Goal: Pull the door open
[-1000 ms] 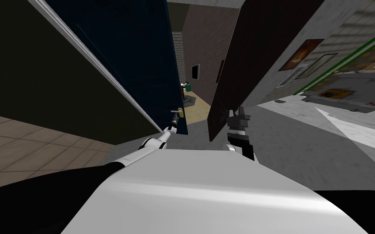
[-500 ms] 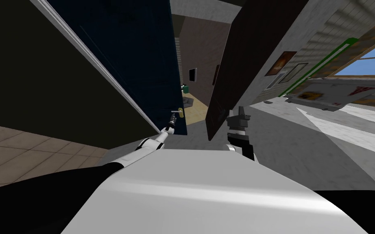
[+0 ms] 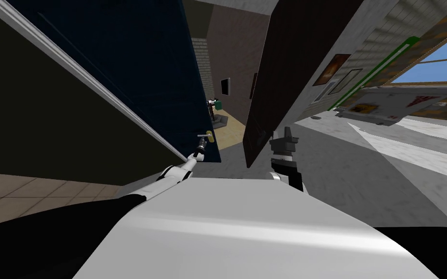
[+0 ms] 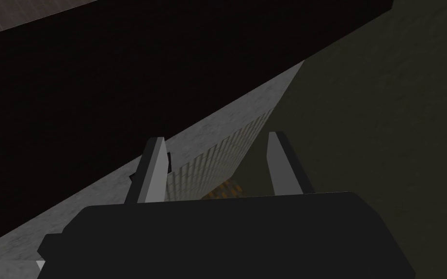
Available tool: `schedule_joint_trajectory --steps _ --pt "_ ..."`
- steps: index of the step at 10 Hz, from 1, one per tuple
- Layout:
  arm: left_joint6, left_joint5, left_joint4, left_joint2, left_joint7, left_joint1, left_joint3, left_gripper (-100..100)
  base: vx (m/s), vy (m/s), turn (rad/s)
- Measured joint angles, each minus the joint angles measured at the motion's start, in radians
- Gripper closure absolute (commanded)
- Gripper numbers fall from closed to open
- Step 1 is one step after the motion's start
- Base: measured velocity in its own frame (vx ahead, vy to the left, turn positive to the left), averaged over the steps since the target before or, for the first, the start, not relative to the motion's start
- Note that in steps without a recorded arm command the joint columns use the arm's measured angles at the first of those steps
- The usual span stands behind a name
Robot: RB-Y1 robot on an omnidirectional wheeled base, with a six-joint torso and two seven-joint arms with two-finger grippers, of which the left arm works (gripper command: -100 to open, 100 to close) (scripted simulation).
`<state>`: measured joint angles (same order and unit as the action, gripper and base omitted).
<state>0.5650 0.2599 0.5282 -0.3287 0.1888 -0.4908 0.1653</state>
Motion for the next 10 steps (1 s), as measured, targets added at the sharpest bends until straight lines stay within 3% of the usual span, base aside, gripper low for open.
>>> schedule_joint_trajectory --steps 2,3,4,6,8,9,10 --pt "-0.001 0.007 0.016 -0.033 0.019 0.019 -0.007 -100 0.058 -0.03 -0.046" --pt "0.014 0.006 -0.014 -0.035 0.028 0.008 -0.004 -100 0.069 -0.032 -0.163" --pt "0.046 0.007 -0.06 -0.048 0.044 0.001 -0.002 -100 0.116 -0.029 -0.17" --pt "0.03 0.017 0.008 -0.103 0.073 0.054 -0.011 -100 0.141 -0.028 -0.113" --pt "0.043 0.018 -0.018 -0.112 0.085 0.047 -0.012 -100 0.036 -0.006 0.011" --pt "0.046 0.018 -0.02 -0.112 0.086 0.046 -0.011 100 0.0 0.0 0.0" --pt "0.044 0.018 -0.018 -0.112 0.085 0.047 -0.011 100 0.0 0.0 0.0"
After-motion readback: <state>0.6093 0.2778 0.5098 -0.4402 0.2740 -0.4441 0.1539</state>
